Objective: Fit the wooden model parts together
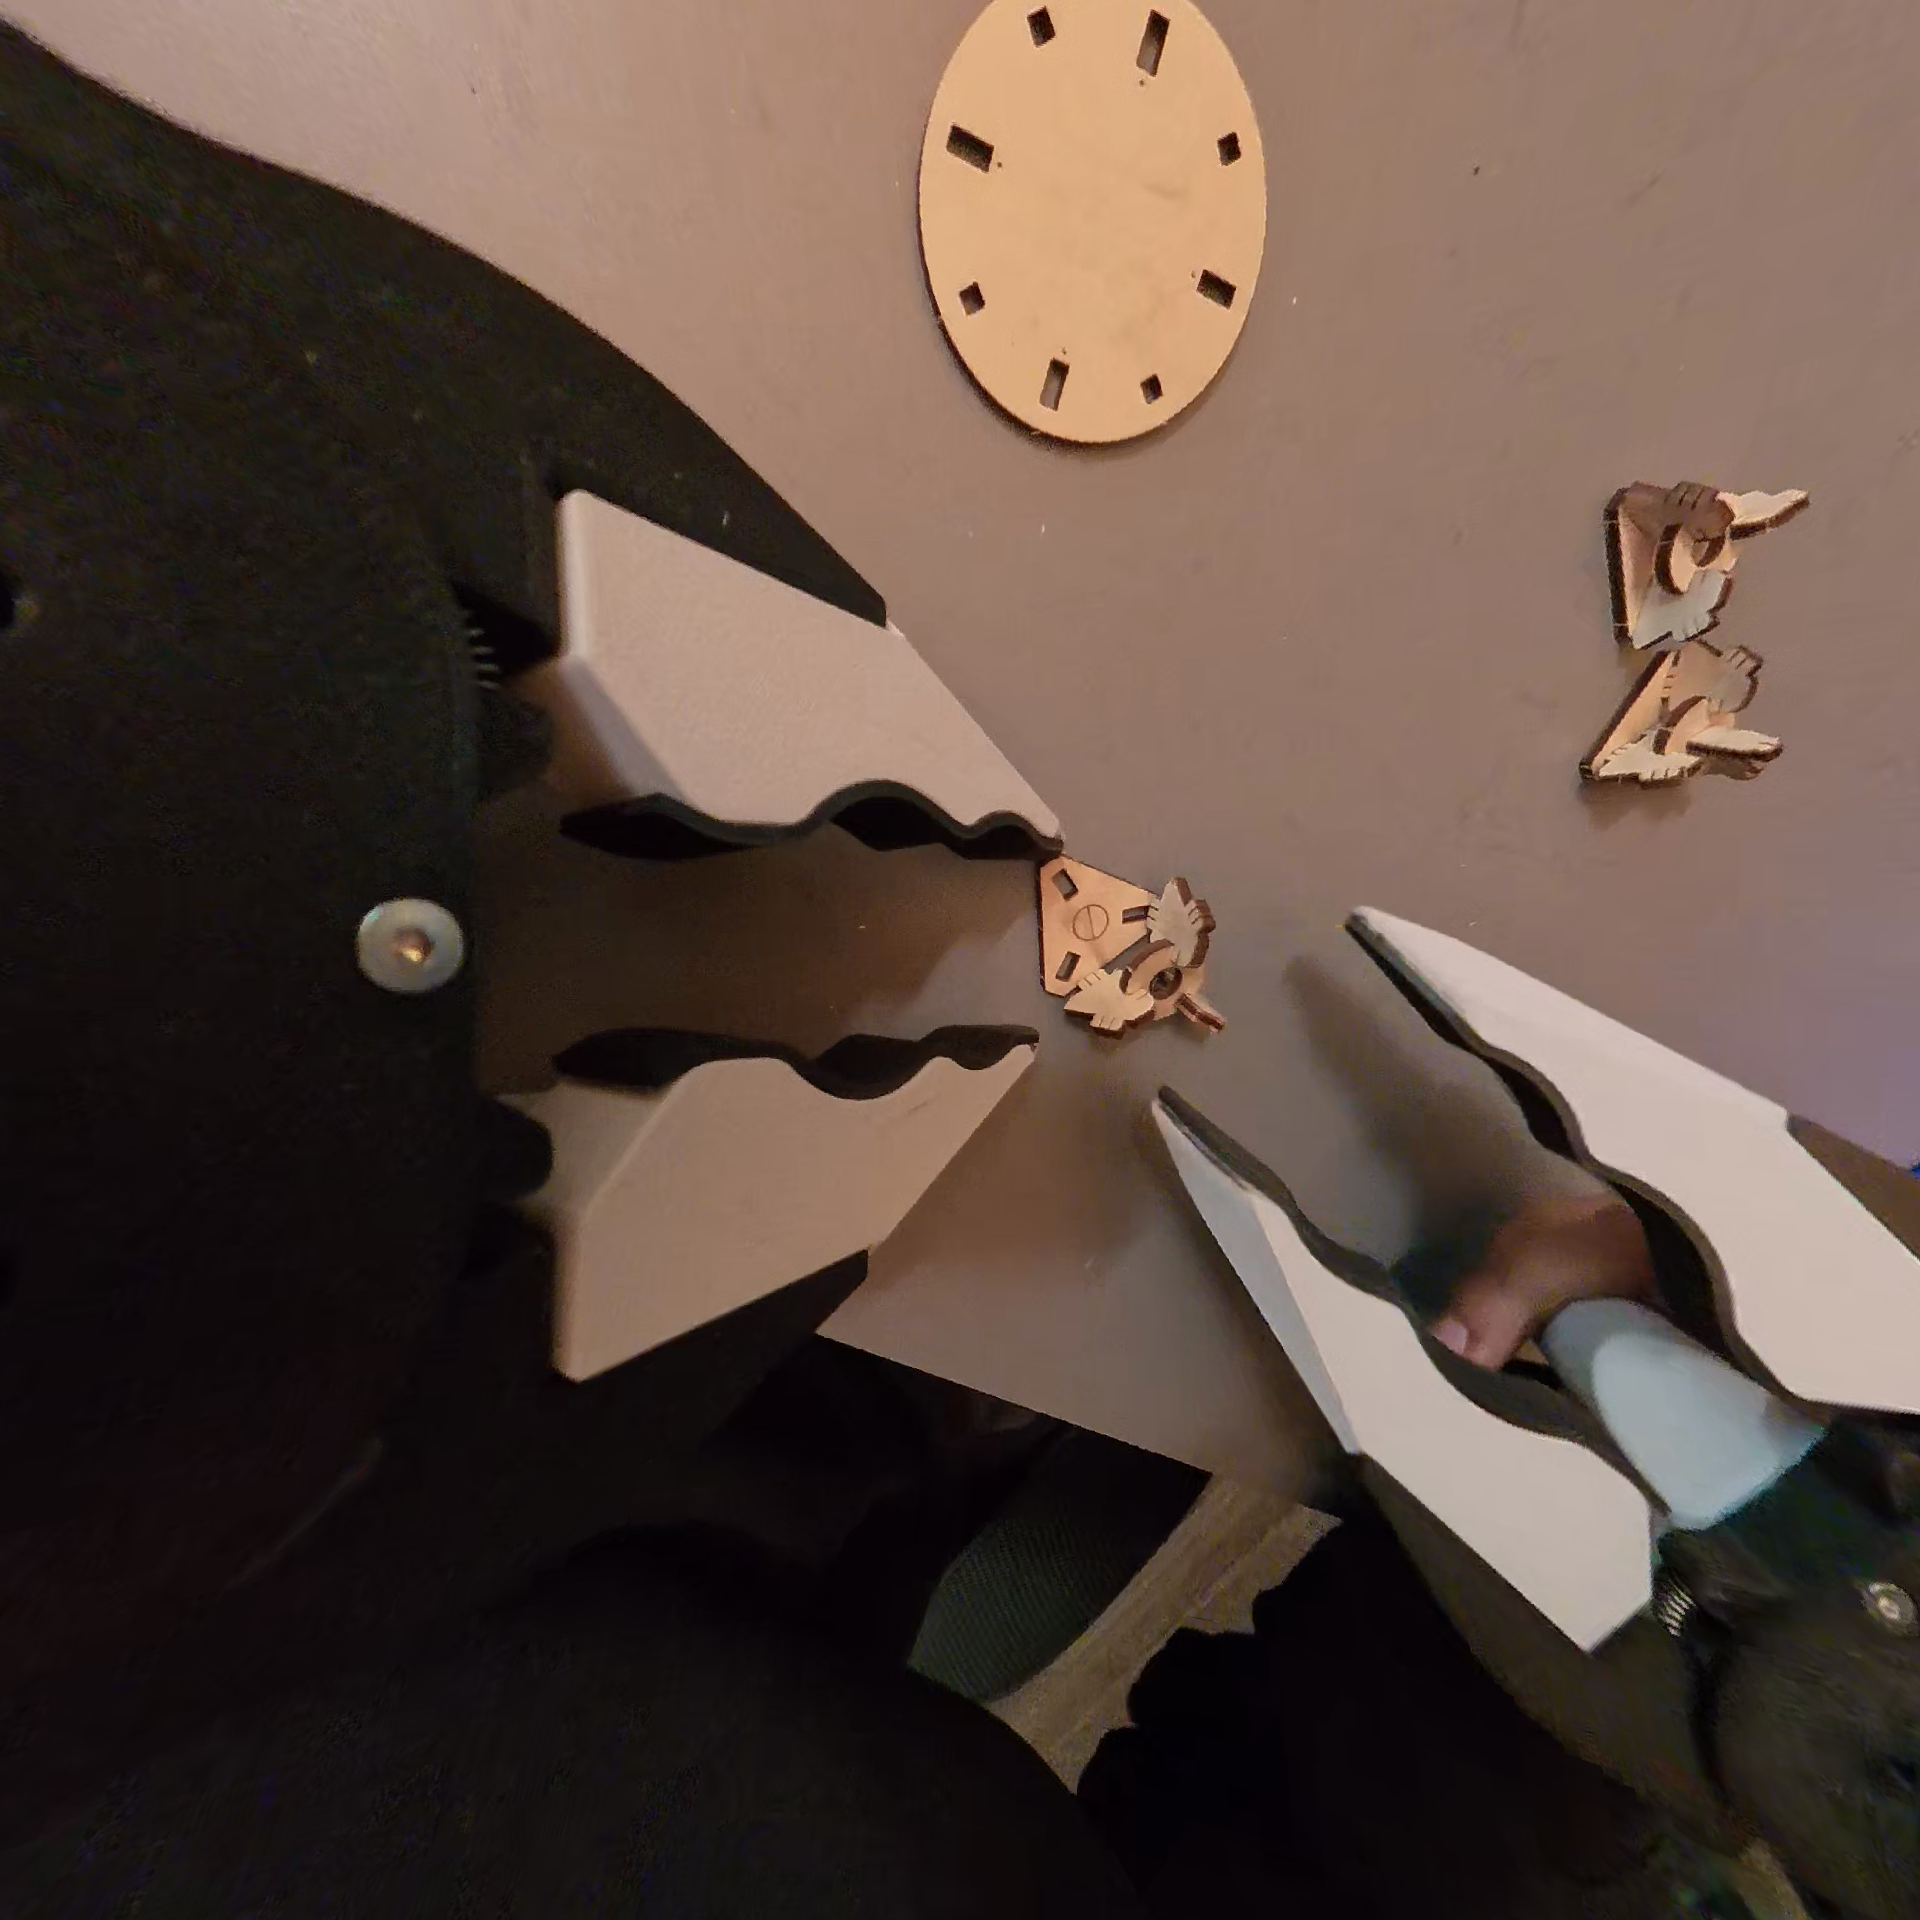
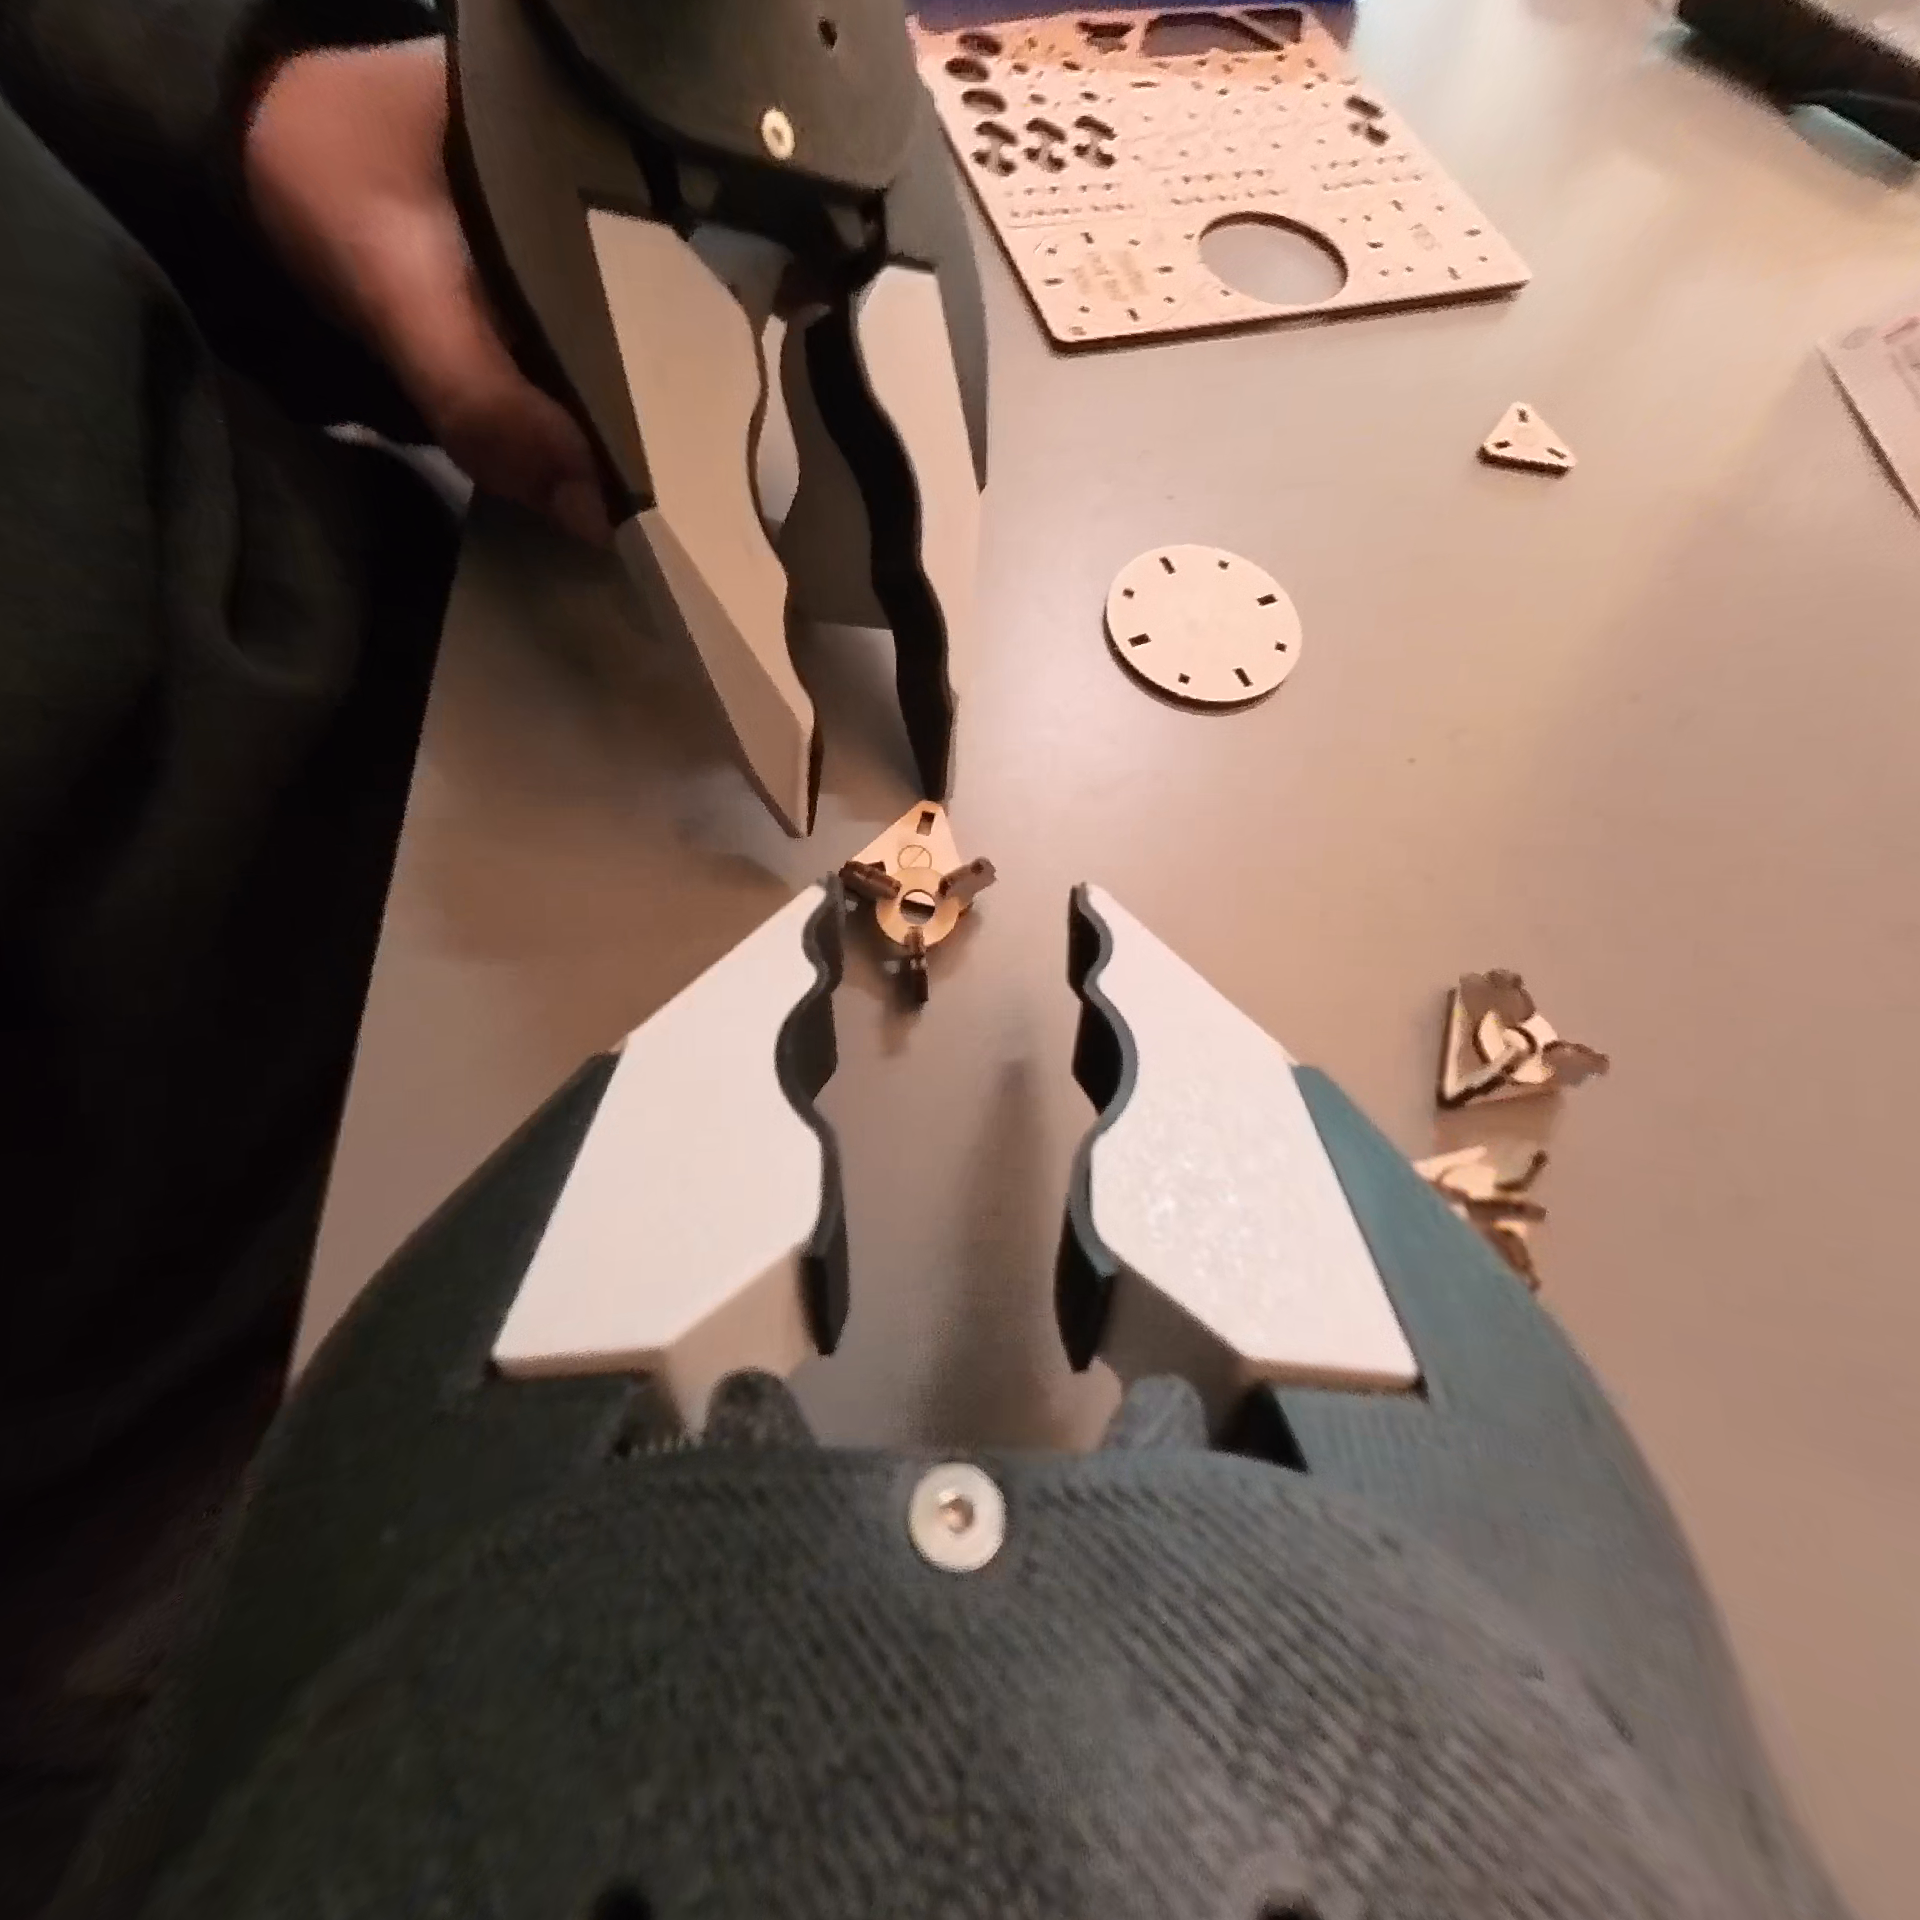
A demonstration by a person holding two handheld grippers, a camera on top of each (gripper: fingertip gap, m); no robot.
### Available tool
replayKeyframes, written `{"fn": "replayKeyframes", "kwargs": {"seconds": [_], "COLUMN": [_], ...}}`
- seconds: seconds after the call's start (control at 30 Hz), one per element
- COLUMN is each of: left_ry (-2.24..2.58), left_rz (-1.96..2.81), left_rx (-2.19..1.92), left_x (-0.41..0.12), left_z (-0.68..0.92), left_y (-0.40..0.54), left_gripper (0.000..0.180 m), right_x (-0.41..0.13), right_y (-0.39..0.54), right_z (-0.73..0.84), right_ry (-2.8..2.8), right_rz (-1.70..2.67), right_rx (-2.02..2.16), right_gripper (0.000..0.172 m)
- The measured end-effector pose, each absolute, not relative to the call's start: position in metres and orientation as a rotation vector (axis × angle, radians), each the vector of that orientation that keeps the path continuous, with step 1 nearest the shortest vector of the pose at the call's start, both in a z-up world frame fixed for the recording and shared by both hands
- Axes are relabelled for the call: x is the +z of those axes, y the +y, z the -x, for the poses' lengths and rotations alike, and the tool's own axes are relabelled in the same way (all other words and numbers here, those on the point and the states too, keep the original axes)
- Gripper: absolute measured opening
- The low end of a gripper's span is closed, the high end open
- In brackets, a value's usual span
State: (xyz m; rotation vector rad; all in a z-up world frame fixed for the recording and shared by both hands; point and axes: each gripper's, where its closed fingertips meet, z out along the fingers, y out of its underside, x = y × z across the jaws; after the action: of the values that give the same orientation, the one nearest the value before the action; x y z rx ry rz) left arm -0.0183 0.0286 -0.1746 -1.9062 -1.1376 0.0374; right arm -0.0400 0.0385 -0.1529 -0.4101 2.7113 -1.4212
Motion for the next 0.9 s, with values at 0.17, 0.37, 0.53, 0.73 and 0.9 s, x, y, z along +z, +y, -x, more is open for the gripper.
{"fn": "replayKeyframes", "kwargs": {"seconds": [0.17,0.37,0.53,0.73,0.9], "left_ry": [-1.138,-1.139,-1.147,-1.147,-1.145], "left_rz": [1.895,1.882,1.877,1.882,1.876], "left_rx": [0.02,0.01,0.009,0.017,0.018], "left_x": [-0.174,-0.173,-0.173,-0.174,-0.173], "left_z": [0.018,0.018,0.019,0.019,0.018], "left_y": [0.029,0.029,0.028,0.028,0.027], "left_gripper": [0.031,0.031,0.03,0.03,0.031], "right_x": [-0.159,-0.169,-0.173,-0.171,-0.161], "right_y": [0.046,0.042,0.038,0.035,0.034], "right_z": [0.041,0.032,0.032,0.033,0.03], "right_ry": [2.823,2.86,2.857,2.843,2.751], "right_rz": [0.36,0.392,0.426,0.502,0.684], "right_rx": [-1.436,-1.395,-1.385,-1.381,-1.403], "right_gripper": [0.039,0.033,0.023,0.015,0.015]}}
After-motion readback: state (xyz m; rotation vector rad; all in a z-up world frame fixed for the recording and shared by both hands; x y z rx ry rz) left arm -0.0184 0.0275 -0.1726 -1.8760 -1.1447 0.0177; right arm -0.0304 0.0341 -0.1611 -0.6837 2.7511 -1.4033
